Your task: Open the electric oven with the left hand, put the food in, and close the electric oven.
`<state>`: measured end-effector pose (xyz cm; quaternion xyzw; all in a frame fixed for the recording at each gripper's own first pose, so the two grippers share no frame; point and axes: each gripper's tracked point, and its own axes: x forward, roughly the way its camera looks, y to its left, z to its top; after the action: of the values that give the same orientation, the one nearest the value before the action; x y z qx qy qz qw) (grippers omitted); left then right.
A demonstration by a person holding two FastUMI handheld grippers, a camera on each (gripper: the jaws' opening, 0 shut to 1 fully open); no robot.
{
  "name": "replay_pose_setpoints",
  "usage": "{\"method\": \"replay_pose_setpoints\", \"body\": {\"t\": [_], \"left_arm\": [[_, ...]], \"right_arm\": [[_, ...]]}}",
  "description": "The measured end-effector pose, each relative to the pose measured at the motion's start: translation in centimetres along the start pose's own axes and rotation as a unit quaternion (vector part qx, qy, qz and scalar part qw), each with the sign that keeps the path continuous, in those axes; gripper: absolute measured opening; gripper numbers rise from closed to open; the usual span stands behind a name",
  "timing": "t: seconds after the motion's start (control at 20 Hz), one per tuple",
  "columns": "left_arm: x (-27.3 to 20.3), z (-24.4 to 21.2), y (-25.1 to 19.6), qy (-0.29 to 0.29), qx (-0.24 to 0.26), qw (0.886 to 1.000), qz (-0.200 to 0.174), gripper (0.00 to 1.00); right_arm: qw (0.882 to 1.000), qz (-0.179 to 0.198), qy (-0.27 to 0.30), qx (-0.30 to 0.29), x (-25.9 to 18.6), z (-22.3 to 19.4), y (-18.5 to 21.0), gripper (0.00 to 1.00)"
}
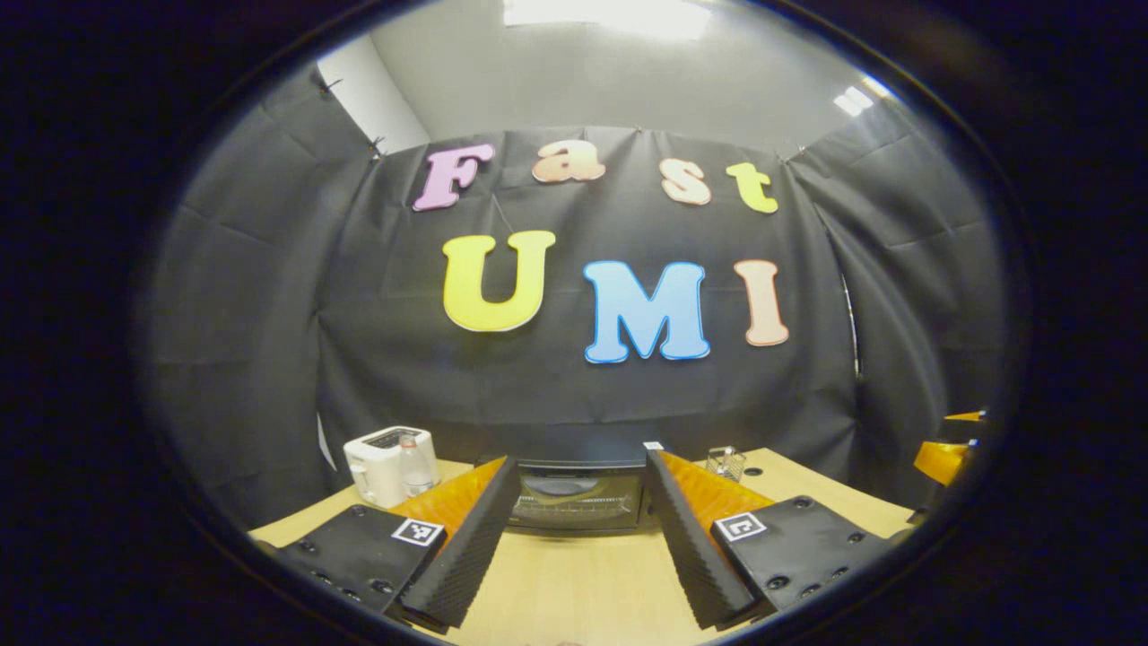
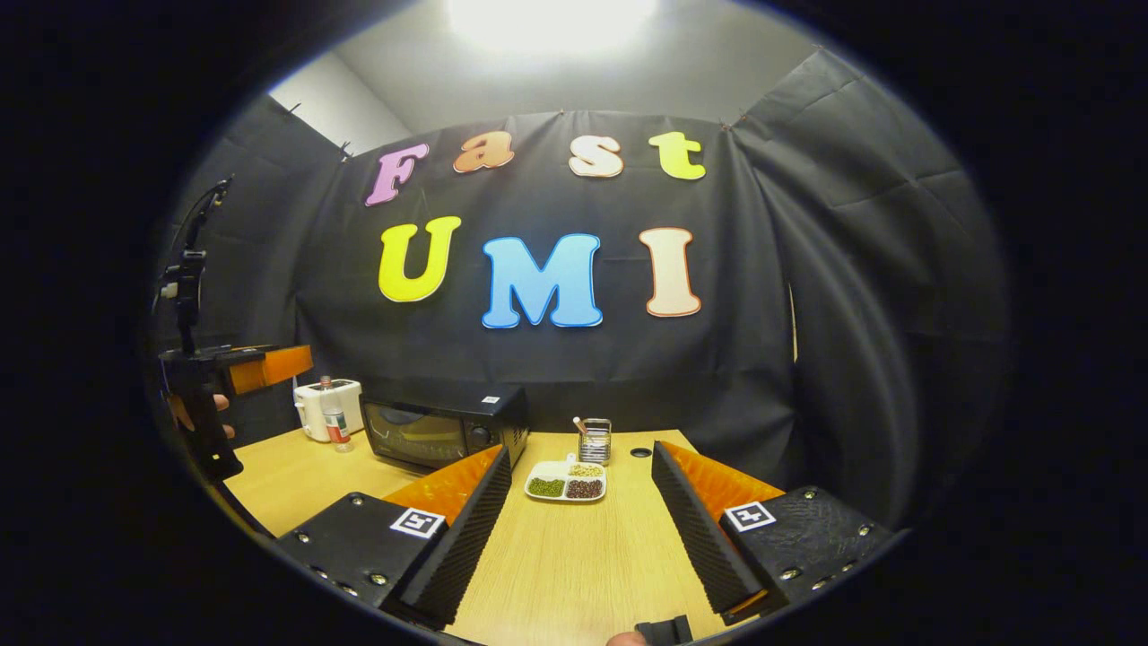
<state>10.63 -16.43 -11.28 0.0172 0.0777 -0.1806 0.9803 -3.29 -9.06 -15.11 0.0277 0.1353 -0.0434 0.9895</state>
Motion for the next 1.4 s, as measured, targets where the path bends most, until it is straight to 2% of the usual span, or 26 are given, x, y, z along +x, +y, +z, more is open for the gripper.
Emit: {"method": "replay_pose_setpoints", "body": {"t": [0.15,0.55,0.65,0.7,0.9,0.95,1.0,1.3,1.35,1.4], "left_arm": [[-3.4,1.1,-0.2,-0.004,-0.004,1.000,0.016,0.98],[-8.8,3.3,1.3,-0.020,0.021,0.999,0.023,0.95],[-9.3,3.3,1.8,-0.015,0.021,0.999,0.023,0.90],[-9.6,3.5,2.2,-0.018,0.021,0.999,0.026,0.98],[-10.2,3.9,3.4,-0.024,0.013,0.999,0.031,0.99],[-10.2,3.9,3.7,-0.025,0.010,0.999,0.032,0.94],[-10.2,3.7,4.0,-0.024,0.010,0.999,0.035,0.99],[-10.2,4.1,6.1,-0.030,0.006,0.998,0.048,0.98],[-10.2,4.2,6.4,-0.031,0.005,0.998,0.050,0.90],[-10.0,4.2,6.8,-0.033,0.006,0.998,0.052,0.98]], "right_arm": [[1.000,0.017,0.008,0.003,-1.2,0.1,-0.2,0.98],[0.999,0.026,-0.027,0.014,-2.5,2.8,1.3,0.97],[0.999,0.025,-0.030,0.018,-2.2,2.9,1.4,0.98],[0.999,0.028,-0.026,0.022,-2.1,2.7,1.8,0.98],[0.999,0.030,-0.033,0.026,-1.8,3.5,2.8,0.98],[0.999,0.030,-0.035,0.026,-1.8,3.6,3.0,0.98],[0.999,0.030,-0.033,0.027,-1.7,3.5,3.2,0.98],[0.999,0.031,-0.031,0.027,-1.2,3.5,4.2,0.98],[0.999,0.029,-0.033,0.026,-1.1,3.7,4.3,0.98],[0.999,0.026,-0.033,0.026,-1.0,3.8,4.4,0.98]]}}
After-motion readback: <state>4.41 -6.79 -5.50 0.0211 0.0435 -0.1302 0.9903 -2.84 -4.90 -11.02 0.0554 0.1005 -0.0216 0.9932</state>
